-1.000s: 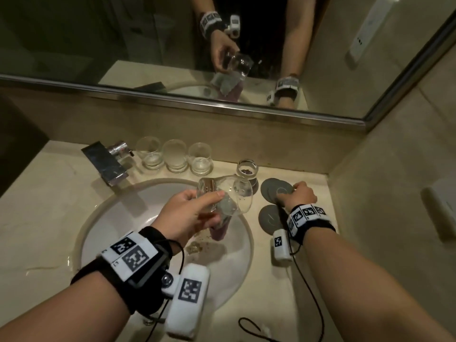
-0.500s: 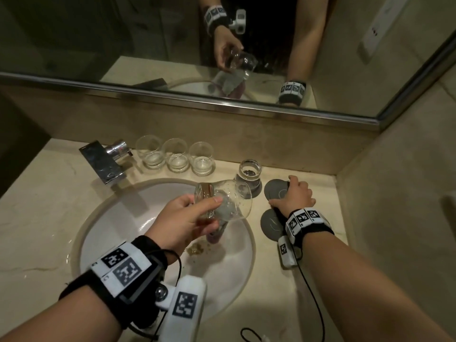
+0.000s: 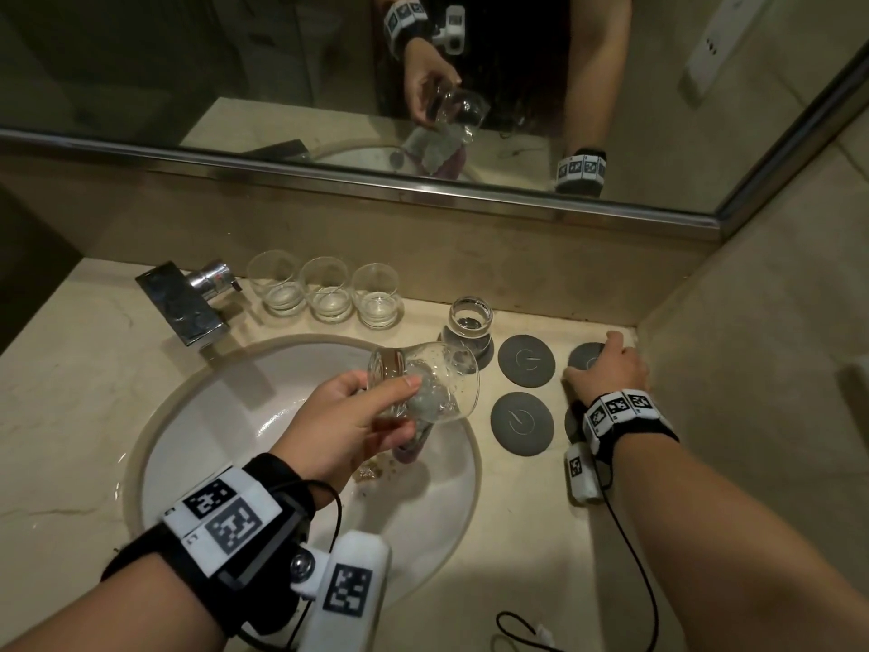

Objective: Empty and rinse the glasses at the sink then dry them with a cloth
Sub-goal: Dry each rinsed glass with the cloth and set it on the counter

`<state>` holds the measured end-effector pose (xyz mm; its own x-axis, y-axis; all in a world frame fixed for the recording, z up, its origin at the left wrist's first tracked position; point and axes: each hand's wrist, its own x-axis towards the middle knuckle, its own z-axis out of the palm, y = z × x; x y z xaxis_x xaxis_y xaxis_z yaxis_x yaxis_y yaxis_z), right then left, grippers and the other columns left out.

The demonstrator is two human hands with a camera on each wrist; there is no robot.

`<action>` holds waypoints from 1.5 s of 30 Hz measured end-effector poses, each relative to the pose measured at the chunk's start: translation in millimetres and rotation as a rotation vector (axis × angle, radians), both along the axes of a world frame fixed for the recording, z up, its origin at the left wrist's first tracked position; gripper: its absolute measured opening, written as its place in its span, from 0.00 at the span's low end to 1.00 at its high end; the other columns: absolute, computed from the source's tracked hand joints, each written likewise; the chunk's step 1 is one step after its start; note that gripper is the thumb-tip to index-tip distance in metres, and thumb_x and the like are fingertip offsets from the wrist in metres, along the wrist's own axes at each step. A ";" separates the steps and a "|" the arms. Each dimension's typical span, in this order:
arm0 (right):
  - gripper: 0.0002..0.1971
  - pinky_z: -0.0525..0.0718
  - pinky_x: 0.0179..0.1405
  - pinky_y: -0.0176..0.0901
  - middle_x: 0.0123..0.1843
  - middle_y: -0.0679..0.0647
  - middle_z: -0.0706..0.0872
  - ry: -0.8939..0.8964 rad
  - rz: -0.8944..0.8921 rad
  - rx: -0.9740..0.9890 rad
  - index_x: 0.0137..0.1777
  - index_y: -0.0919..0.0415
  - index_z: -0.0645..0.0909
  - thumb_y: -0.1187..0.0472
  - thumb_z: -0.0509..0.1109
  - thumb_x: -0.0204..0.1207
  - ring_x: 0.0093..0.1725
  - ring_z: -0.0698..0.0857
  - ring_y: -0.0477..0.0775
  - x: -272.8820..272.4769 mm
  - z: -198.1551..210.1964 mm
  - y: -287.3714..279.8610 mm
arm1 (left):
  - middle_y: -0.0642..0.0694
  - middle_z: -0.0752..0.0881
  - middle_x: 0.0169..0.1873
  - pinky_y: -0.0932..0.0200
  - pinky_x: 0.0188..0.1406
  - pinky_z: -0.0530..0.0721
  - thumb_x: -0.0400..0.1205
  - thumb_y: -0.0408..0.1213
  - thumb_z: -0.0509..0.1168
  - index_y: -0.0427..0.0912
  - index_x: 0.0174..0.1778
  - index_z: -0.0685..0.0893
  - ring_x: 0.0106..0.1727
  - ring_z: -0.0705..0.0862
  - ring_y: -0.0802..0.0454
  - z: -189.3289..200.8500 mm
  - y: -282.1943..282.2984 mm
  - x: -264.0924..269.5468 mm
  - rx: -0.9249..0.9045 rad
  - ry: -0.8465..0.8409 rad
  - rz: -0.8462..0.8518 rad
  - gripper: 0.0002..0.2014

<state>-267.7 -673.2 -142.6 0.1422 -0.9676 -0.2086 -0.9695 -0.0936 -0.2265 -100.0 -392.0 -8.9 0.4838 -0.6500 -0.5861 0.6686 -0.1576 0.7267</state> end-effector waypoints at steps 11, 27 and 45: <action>0.16 0.75 0.69 0.53 0.65 0.52 0.82 -0.744 -0.069 -0.089 0.65 0.56 0.76 0.57 0.68 0.78 0.66 0.79 0.55 30.4 57.7 90.7 | 0.41 0.91 0.33 0.64 0.30 0.88 0.67 0.34 0.73 0.36 0.44 0.81 0.34 0.85 0.46 1.5 11.8 7.5 -0.090 0.042 0.028 0.13; 0.11 0.84 0.58 0.58 0.56 0.58 0.89 -1.332 -0.077 0.802 0.58 0.56 0.84 0.57 0.62 0.83 0.57 0.86 0.58 99.3 129.2 295.5 | 0.33 0.89 0.49 0.60 0.34 0.90 0.73 0.37 0.74 0.30 0.58 0.82 0.37 0.87 0.45 68.7 112.6 49.5 -0.388 0.146 -0.110 0.21; 0.06 0.84 0.51 0.54 0.45 0.60 0.88 -1.449 0.061 0.217 0.45 0.62 0.80 0.63 0.65 0.83 0.47 0.86 0.57 134.4 153.0 360.0 | 0.35 0.86 0.50 0.60 0.34 0.90 0.71 0.34 0.70 0.33 0.60 0.82 0.36 0.87 0.46 78.1 196.9 113.0 -0.382 -0.007 -0.140 0.20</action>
